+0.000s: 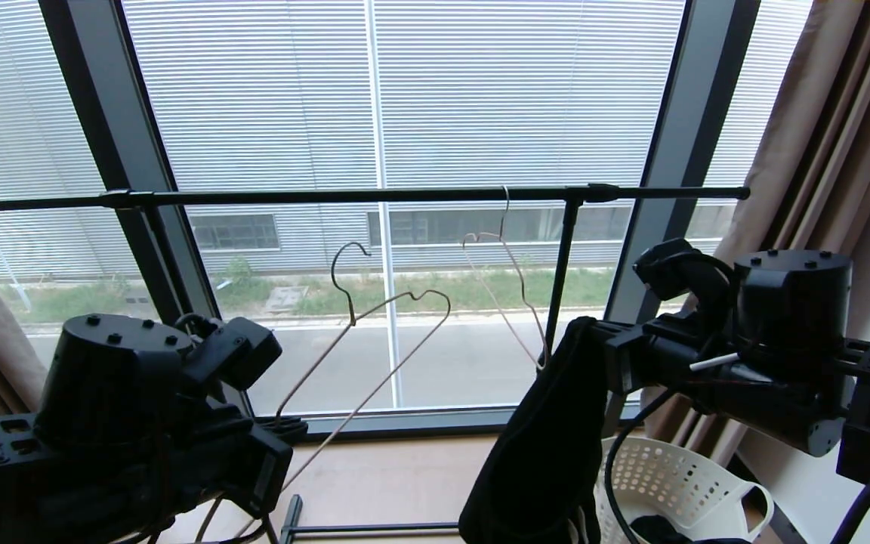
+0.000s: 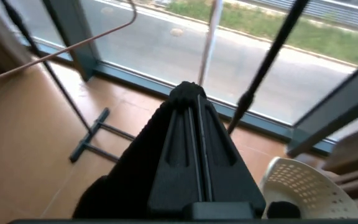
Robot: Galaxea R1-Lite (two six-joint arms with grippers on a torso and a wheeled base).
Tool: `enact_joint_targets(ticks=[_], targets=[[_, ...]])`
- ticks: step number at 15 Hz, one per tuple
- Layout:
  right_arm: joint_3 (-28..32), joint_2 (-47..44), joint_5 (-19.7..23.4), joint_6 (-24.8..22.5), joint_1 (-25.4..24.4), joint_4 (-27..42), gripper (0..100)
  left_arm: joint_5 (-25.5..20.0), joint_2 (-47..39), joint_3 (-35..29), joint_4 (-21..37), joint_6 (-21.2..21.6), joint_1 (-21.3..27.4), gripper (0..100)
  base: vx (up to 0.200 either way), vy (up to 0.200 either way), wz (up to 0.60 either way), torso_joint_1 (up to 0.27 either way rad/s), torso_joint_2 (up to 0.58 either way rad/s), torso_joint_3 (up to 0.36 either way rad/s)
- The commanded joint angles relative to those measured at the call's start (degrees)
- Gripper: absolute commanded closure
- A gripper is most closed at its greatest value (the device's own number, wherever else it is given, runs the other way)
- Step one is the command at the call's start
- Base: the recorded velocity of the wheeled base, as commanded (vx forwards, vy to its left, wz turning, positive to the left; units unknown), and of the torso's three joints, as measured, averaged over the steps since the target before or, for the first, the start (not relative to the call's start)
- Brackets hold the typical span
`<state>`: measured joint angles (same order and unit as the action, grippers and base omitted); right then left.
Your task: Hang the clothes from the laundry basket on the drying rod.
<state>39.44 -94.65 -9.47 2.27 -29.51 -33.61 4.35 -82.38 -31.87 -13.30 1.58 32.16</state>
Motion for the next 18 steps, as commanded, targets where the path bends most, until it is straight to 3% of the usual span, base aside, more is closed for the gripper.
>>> enact_joint_targets(ticks=[1, 2, 9, 18], targets=[[0.73, -1.5, -2.39, -0.77, 0.07, -0.05, 100, -1.36, 2.14, 2.86, -0.94, 1.23, -1.4, 100, 0.0, 0.0, 0.0, 0.0, 0.0, 0.0], [1.52, -1.68, -7.14, -2.36, 0.77, -0.05, 100, -6.11, 1.96, 4.53, -2.43, 3.95, -2.54, 100, 0.0, 0.0, 0.0, 0.0, 0.0, 0.0], [3.98, -4.58, -14.96, -4.03, 2.97, -0.05, 100, -15.25, 1.88, 7.7, -7.53, 9.84, -2.1, 100, 0.0, 0.0, 0.0, 0.0, 0.0, 0.0], [4.07, -4.93, -15.31, -4.03, 2.97, -0.05, 100, -16.48, -2.17, 6.99, -7.97, 12.65, 3.0, 100, 0.0, 0.0, 0.0, 0.0, 0.0, 0.0]])
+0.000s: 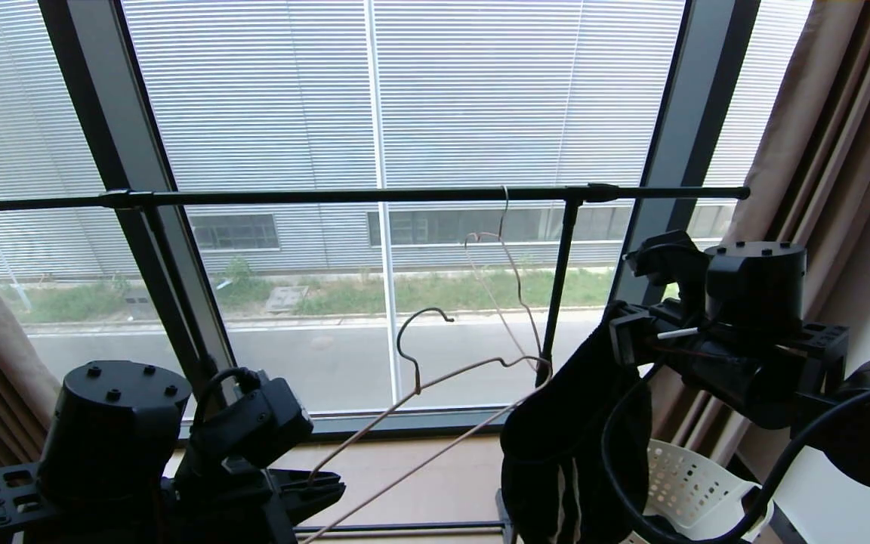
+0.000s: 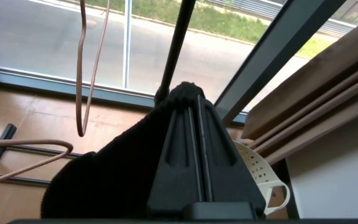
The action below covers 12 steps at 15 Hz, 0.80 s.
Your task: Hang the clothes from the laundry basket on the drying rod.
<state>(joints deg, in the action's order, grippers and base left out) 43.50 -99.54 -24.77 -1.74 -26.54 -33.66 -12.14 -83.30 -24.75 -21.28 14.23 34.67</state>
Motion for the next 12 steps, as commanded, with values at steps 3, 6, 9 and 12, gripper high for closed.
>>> enact_joint_targets(ticks=[3, 6, 9, 12], targets=[[-0.25, 0.04, -0.1, -0.01, -1.59, 0.0, 100, 0.01, -1.87, -0.57, -2.27, -0.08, 1.54, 100, 0.0, 0.0, 0.0, 0.0, 0.0, 0.0], [-0.43, 0.13, -1.6, 0.07, -3.96, 0.0, 100, 0.1, -3.54, -0.57, -4.47, -0.08, 1.72, 100, 0.0, 0.0, 0.0, 0.0, 0.0, 0.0], [-0.08, -0.13, -5.9, 0.16, -6.68, -0.09, 100, 0.1, -4.33, -0.3, -6.22, 0.01, 1.98, 100, 0.0, 0.0, 0.0, 0.0, 0.0, 0.0], [0.01, 0.57, -6.61, 0.07, -7.65, 0.0, 100, 0.1, -4.24, -0.39, -6.31, 0.01, 1.89, 100, 0.0, 0.0, 0.0, 0.0, 0.0, 0.0]])
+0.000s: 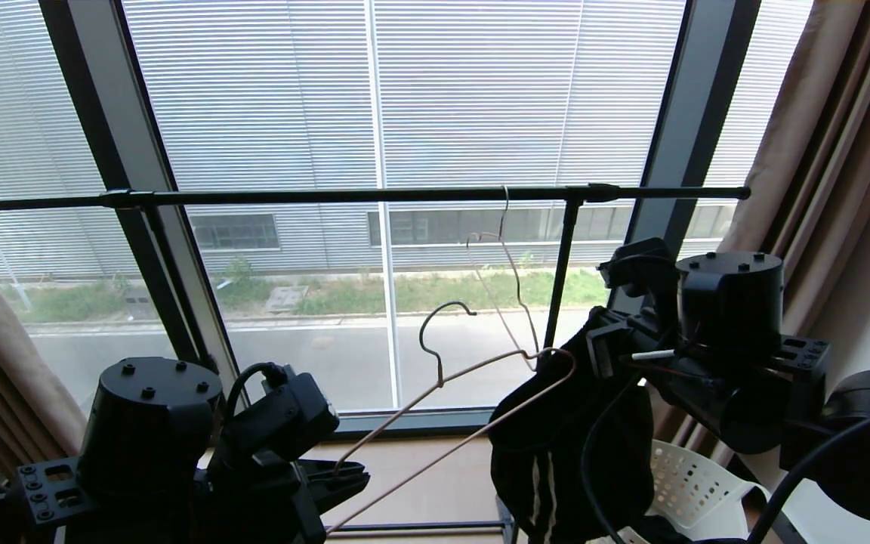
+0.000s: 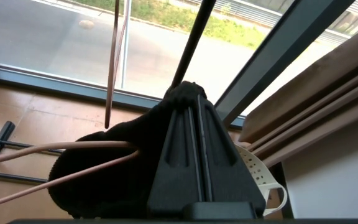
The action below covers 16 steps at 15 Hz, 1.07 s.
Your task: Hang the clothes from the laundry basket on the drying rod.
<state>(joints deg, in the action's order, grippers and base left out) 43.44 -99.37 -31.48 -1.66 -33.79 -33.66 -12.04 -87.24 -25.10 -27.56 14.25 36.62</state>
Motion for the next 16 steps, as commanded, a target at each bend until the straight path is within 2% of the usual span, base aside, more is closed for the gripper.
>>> enact_joint_targets(ticks=[1, 6, 10, 13, 16], targets=[[0.16, 0.58, -0.69, -0.01, -1.1, -0.09, 100, 0.0, -0.04, 0.05, -0.03, 0.08, 0.03, 100, 0.0, 0.0, 0.0, 0.0, 0.0, 0.0], [3.67, -0.21, -3.77, -0.28, -1.89, 0.79, 100, -0.08, 1.81, 1.19, -0.03, -0.01, 0.03, 100, 0.0, 0.0, 0.0, 0.0, 0.0, 0.0], [3.67, -0.3, -3.86, -0.98, -2.42, 0.88, 100, -0.08, 2.6, 1.63, -0.03, -0.01, 0.38, 100, 0.0, 0.0, 0.0, 0.0, 0.0, 0.0], [4.03, -1.36, -7.11, -1.07, -2.86, 0.7, 100, -0.17, 4.18, 2.42, 0.05, -0.01, 1.7, 100, 0.0, 0.0, 0.0, 0.0, 0.0, 0.0], [4.64, -1.62, -7.46, -1.07, -2.86, 0.88, 100, -0.17, 4.36, 2.86, 0.05, -0.01, 1.88, 100, 0.0, 0.0, 0.0, 0.0, 0.0, 0.0]])
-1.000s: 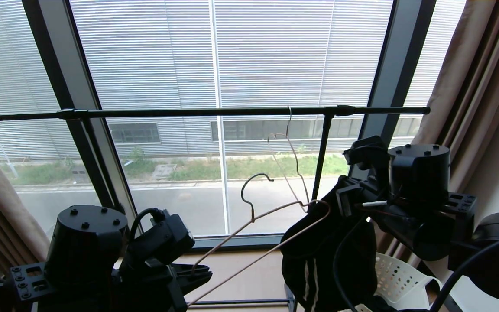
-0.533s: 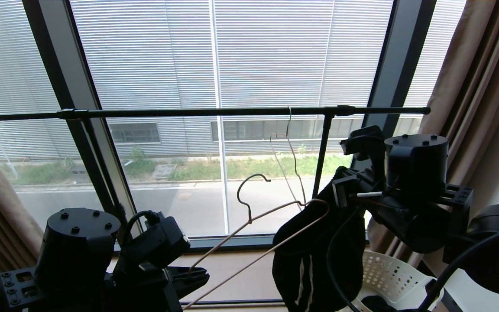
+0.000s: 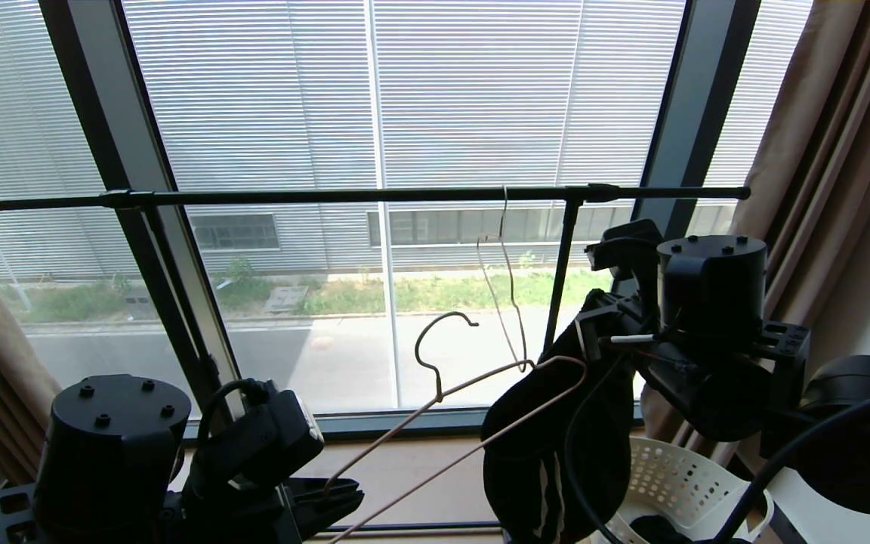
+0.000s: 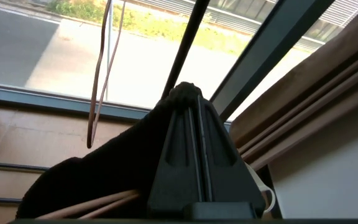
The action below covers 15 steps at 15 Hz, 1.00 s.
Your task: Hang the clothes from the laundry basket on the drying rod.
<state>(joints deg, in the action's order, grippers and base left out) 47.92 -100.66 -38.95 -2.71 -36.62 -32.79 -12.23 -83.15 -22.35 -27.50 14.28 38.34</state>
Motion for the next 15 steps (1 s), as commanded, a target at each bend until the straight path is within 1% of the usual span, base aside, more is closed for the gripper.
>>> enact_joint_targets(ticks=[1, 4, 6, 7, 9, 11, 12, 14, 15], targets=[[0.15, -0.33, -0.07, -0.02, -0.03, 0.01, 100, 0.01, 0.1, 0.02, -0.01, -0.04, 0.24, 100, 0.0, 0.0, 0.0, 0.0, 0.0, 0.0], [-0.37, 0.29, -0.16, -0.02, -0.47, 0.01, 100, 0.01, -1.31, -0.95, -0.1, 0.05, 0.33, 100, 0.0, 0.0, 0.0, 0.0, 0.0, 0.0], [-0.55, 1.43, -1.66, -0.02, -1.44, 0.01, 100, 0.01, -3.24, -1.82, -0.45, 0.05, 0.07, 100, 0.0, 0.0, 0.0, 0.0, 0.0, 0.0], [-0.64, 2.4, -2.45, -0.02, -2.14, 0.1, 100, 0.01, -4.39, -1.82, -2.03, -0.04, -0.28, 100, 0.0, 0.0, 0.0, 0.0, 0.0, 0.0], [-0.2, 5.21, -4.38, -0.72, -5.3, 1.86, 100, 0.1, -7.11, -1.12, -5.63, -0.04, -1.69, 100, 0.0, 0.0, 0.0, 0.0, 0.0, 0.0], [0.68, 6.53, -5.79, -1.6, -9.35, 2.73, 100, 0.1, -8.17, -1.12, -7.13, -0.04, -2.3, 100, 0.0, 0.0, 0.0, 0.0, 0.0, 0.0], [0.95, 6.61, -6.31, -1.69, -10.23, 2.91, 100, 0.1, -8.25, -1.12, -7.13, -0.04, -2.39, 100, 0.0, 0.0, 0.0, 0.0, 0.0, 0.0], [2.18, 6.09, -8.16, -2.39, -13.74, 2.91, 100, 0.19, -8.08, -1.03, -7.13, -0.04, -2.48, 100, 0.0, 0.0, 0.0, 0.0, 0.0, 0.0], [2.35, 5.65, -8.16, -2.48, -15.15, 2.91, 100, 0.19, -7.81, -1.03, -7.13, -0.04, -2.48, 100, 0.0, 0.0, 0.0, 0.0, 0.0, 0.0]])
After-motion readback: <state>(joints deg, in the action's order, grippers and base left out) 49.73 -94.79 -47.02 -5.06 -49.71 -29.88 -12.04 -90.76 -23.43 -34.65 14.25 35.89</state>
